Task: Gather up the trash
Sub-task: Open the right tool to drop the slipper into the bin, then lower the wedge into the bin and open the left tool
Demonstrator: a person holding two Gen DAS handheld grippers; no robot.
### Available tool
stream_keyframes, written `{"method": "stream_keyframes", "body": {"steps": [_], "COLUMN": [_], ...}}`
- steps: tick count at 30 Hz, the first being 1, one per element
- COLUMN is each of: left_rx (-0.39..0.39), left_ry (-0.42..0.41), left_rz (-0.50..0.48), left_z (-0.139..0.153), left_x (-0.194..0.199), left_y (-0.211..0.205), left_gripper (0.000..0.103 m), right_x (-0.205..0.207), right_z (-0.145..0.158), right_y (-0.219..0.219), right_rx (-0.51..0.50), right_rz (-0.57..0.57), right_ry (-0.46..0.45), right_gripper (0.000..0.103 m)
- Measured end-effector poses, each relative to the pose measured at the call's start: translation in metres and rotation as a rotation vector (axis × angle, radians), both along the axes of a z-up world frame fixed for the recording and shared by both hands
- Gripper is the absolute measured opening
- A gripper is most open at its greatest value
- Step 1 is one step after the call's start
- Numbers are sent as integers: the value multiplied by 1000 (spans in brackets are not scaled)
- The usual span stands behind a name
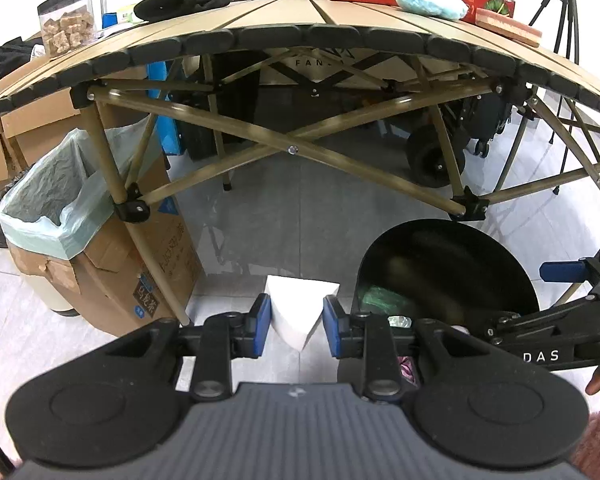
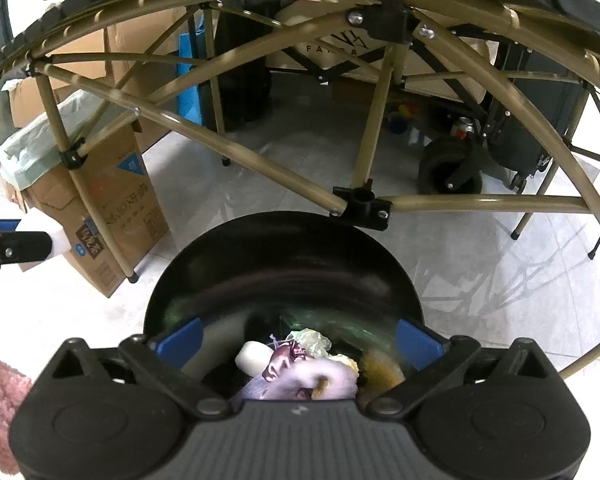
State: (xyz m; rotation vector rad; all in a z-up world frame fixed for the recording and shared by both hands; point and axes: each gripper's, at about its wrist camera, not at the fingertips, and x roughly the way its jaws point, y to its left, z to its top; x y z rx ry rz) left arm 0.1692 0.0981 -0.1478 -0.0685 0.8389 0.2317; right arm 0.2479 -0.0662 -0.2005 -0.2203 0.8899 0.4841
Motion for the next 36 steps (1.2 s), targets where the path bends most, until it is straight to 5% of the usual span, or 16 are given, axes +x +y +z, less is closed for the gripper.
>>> {"method": "stream_keyframes", "body": {"steps": [17,36], "left_rx": [-2,-6], "left_ry": [11,28], "left_rz": [-26,-107], "left_z": [-3,-9], "left_x": [5,35], "left_y": [-10,-52], "left_gripper": [29,29], "right_x": [-1,2], "right_z": [3,30], "right_y": [-6,-56], "right_rx": [-4,-18], "right_rz": [-14,-177], "right_ry": [-21,-64], "right_gripper": [103,103]}}
